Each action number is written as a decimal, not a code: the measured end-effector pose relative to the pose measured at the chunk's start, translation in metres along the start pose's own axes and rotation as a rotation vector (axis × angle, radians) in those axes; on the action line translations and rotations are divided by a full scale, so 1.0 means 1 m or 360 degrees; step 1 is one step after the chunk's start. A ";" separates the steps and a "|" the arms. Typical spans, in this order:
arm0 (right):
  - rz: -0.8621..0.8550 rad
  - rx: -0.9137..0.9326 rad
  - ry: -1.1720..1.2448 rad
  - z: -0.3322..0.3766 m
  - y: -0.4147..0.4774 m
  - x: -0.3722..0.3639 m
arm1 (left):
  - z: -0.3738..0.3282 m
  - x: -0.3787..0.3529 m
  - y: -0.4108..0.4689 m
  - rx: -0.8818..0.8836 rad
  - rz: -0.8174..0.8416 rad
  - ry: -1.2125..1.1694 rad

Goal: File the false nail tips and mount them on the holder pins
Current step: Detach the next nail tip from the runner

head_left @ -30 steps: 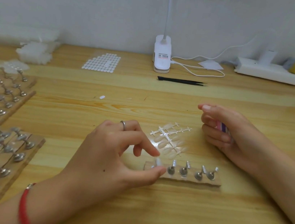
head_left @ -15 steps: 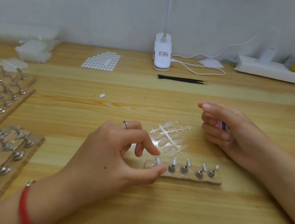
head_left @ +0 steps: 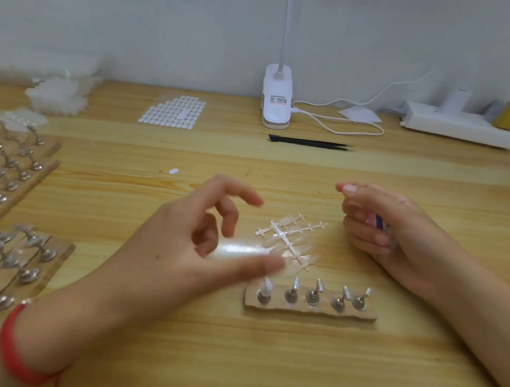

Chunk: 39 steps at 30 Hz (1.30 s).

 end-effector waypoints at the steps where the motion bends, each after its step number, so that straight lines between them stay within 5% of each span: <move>1: 0.0002 0.0001 -0.0004 0.000 0.000 0.000 | 0.003 0.003 0.006 0.0035 -0.0046 -0.0064; 6: -0.0002 -0.0009 -0.0011 0.000 0.001 0.000 | 0.014 -0.012 0.029 0.0058 0.0111 0.0518; 11: -0.0018 -0.0009 -0.0004 0.000 0.000 -0.001 | 0.018 -0.026 0.044 0.0055 0.0137 0.0694; 21: -0.0033 -0.0003 -0.0026 0.000 0.000 0.000 | 0.023 -0.025 0.043 -0.0031 -0.0086 0.0468; 26: -0.0040 -0.0005 -0.0030 0.000 0.001 0.000 | 0.027 -0.030 0.044 0.0039 -0.0018 0.0692; 39: -0.0116 0.0058 -0.0027 0.001 -0.001 -0.002 | 0.018 -0.028 0.044 0.0041 -0.0104 -0.0306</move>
Point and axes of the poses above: each hand's wrist, its own y-axis towards the middle knuckle, its own x-axis out of the back of the hand, z = x × y, the point moved 6 cm from there along y, towards the middle knuckle, and after that the axes turned 3 degrees about y, right-handed, at the moved point
